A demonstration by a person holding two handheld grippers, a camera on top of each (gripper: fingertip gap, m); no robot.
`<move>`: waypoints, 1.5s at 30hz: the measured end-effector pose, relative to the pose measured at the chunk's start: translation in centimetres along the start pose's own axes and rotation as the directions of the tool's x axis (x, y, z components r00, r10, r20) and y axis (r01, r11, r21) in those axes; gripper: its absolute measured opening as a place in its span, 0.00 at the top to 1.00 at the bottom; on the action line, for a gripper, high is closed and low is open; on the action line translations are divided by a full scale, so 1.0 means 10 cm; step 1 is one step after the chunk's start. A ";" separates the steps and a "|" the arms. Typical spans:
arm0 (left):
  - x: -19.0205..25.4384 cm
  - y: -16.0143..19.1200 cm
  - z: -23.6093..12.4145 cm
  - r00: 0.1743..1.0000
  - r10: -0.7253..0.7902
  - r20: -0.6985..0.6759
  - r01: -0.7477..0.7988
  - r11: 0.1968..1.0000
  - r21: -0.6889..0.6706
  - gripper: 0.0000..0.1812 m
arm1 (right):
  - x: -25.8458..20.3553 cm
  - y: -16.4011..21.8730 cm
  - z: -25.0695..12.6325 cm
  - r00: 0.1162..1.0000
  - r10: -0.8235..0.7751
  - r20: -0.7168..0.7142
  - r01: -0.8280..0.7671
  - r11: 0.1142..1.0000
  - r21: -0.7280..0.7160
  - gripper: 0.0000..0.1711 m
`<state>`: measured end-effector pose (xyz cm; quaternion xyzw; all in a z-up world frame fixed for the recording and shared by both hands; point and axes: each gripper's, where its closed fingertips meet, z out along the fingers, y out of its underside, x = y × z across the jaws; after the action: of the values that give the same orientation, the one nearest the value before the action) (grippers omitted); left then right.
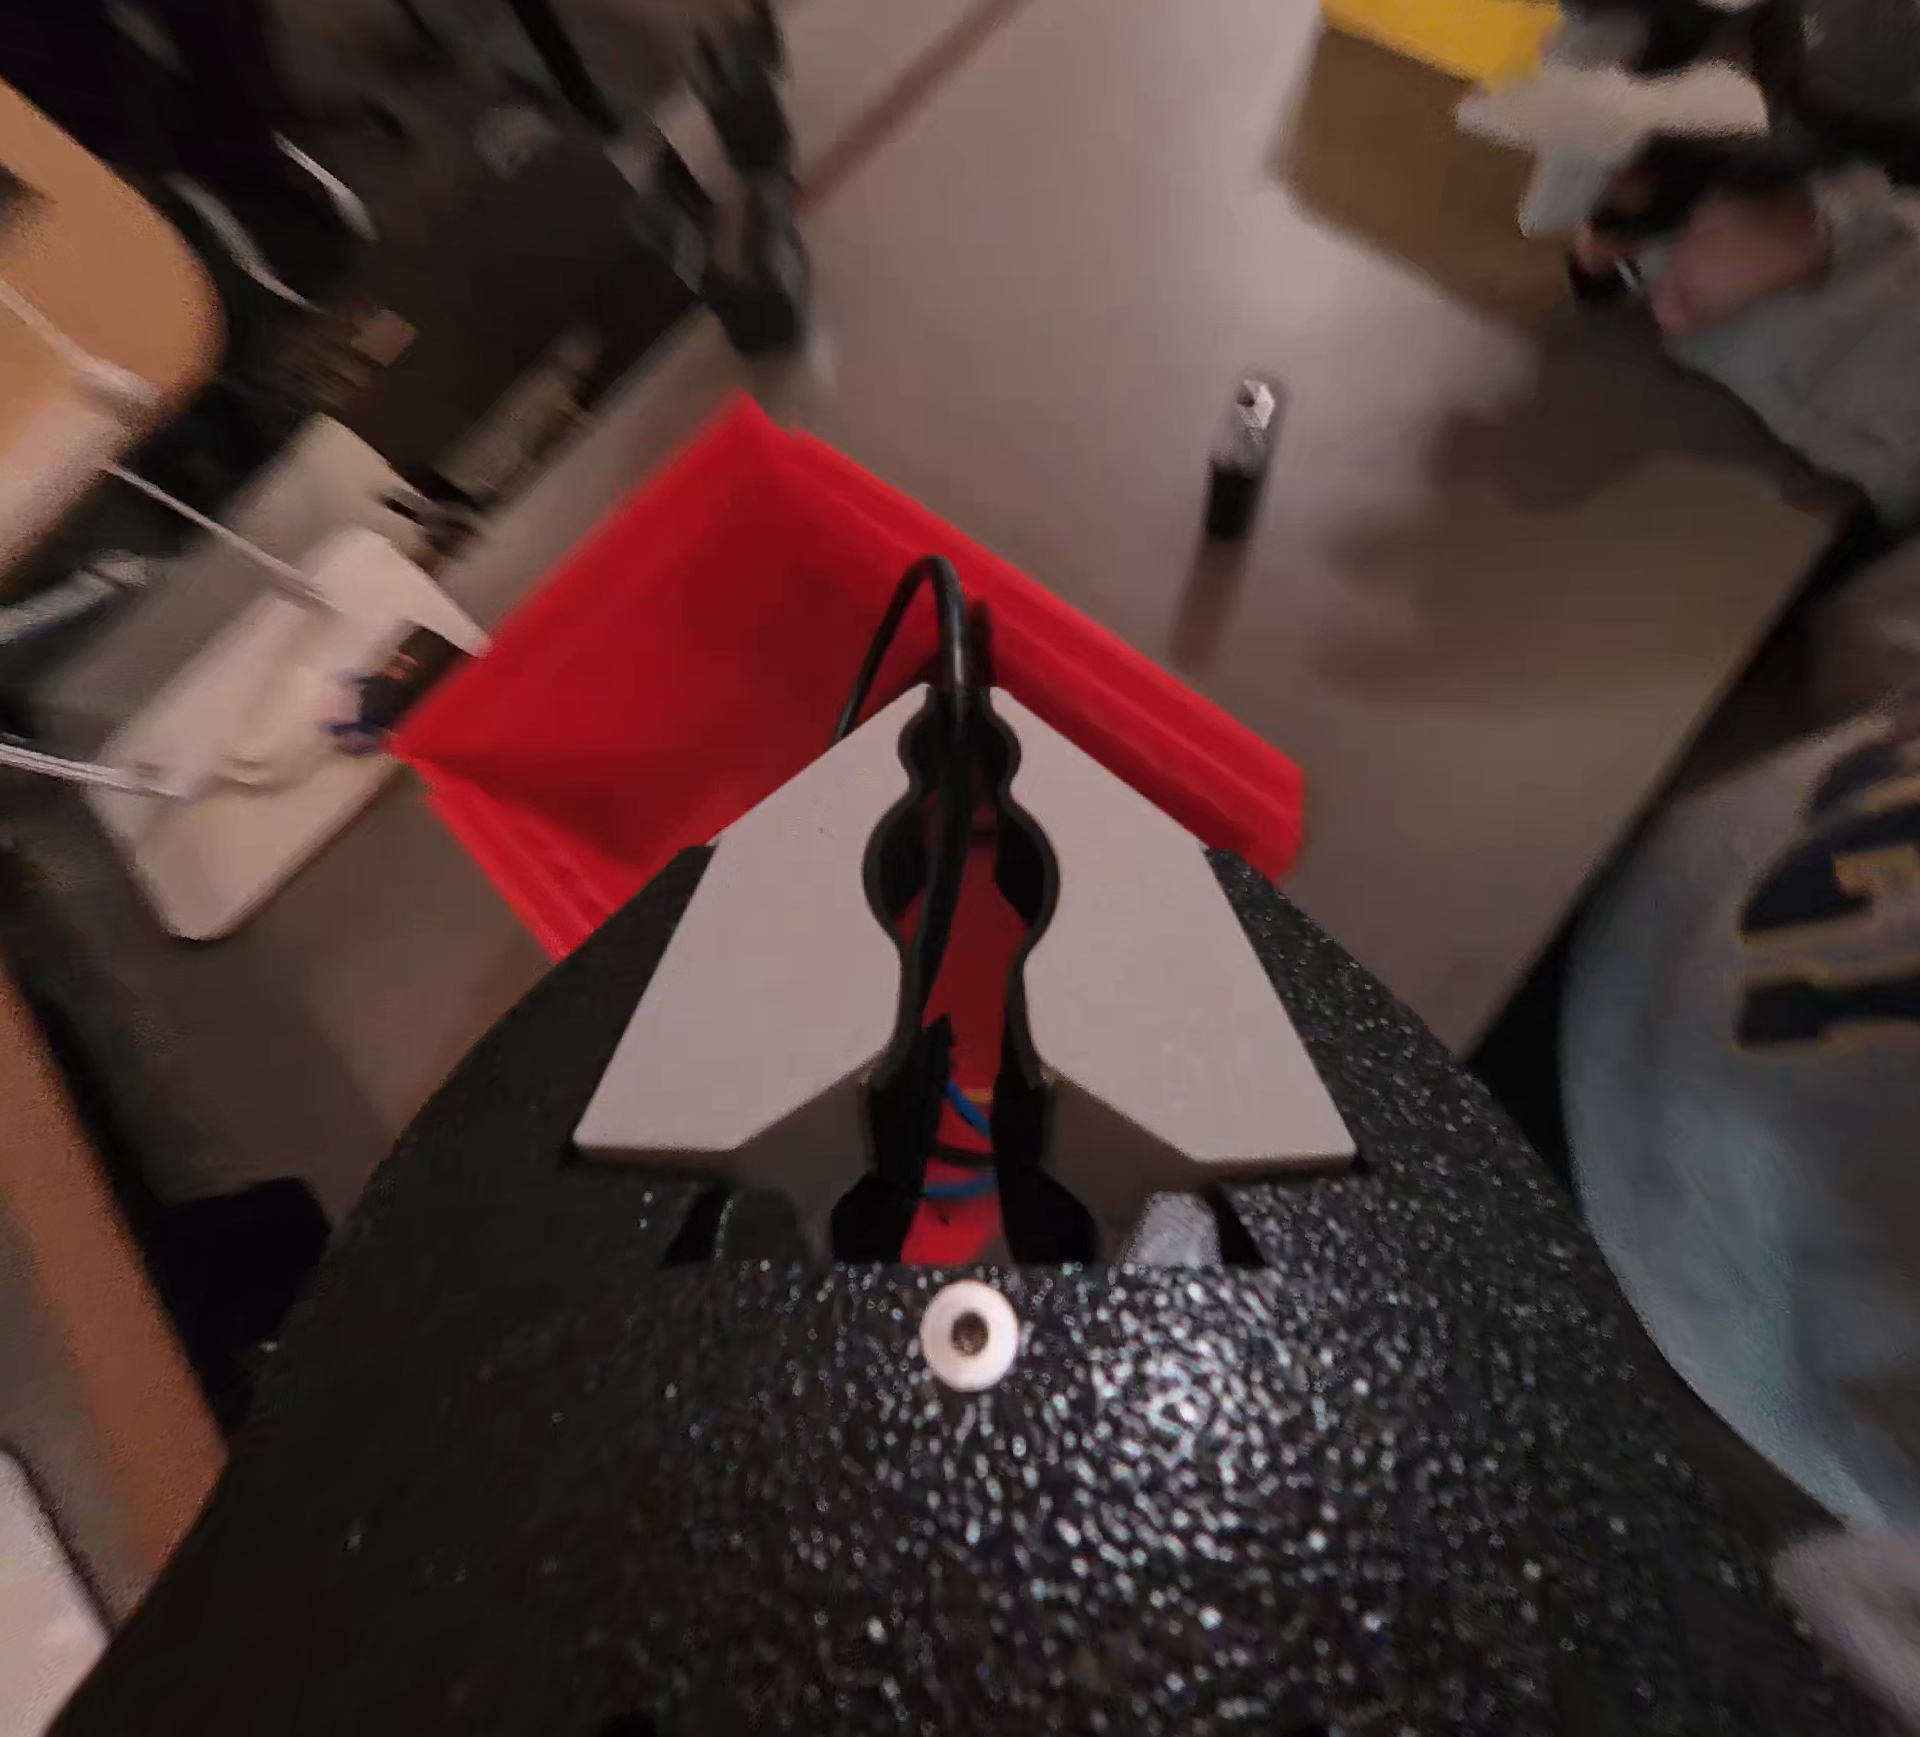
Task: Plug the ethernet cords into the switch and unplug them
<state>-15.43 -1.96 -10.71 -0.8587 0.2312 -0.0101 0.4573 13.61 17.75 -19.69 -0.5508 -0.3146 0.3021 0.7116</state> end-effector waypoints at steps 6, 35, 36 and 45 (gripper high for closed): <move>-0.30 -0.76 -0.48 0.910 0.088 0.405 -0.195 0.953 0.231 0.98 | 0.01 -0.01 -0.01 1.000 -0.008 -0.007 0.008 1.000 0.006 0.65; 0.71 -2.17 2.21 0.845 0.475 0.243 -0.530 0.801 0.277 0.98 | 0.02 0.00 0.01 0.998 -0.061 -0.029 0.061 0.998 0.010 0.67; 0.75 -2.04 2.35 0.854 0.469 0.224 -0.515 0.822 0.243 0.98 | 0.02 0.00 0.01 0.997 -0.065 -0.030 0.065 0.998 0.012 0.67; 1.29 -1.24 2.94 0.943 0.314 -0.112 -0.301 0.947 0.114 0.86 | 0.08 -0.06 -0.01 0.995 -0.069 -0.071 0.072 0.996 0.044 0.67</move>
<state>7.60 21.63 -20.55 -0.7868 0.3909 -0.0050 0.4776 14.22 18.21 -19.08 -0.5328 -0.3018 0.2647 0.7450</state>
